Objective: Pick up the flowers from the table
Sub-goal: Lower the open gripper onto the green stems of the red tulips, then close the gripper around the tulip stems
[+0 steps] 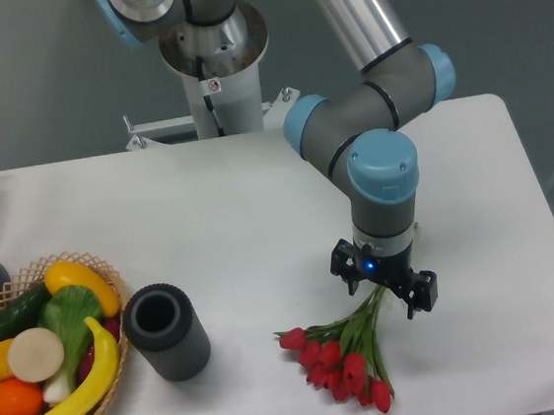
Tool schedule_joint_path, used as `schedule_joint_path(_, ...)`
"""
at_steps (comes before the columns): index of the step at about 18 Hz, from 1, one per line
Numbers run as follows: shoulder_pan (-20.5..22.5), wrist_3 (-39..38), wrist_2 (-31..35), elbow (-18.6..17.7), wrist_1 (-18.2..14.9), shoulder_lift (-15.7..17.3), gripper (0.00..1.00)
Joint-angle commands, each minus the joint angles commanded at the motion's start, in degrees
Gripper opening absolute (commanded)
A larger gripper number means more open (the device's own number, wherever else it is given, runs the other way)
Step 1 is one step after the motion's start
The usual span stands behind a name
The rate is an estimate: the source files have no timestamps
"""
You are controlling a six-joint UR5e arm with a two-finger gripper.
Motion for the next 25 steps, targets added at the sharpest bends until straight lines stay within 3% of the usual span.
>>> schedule_joint_path(11,-0.53,-3.34,1.32,0.00,0.88,-1.58,1.00)
schedule_joint_path(25,-2.37,-3.08,1.06,1.14,1.49,-7.47,1.00)
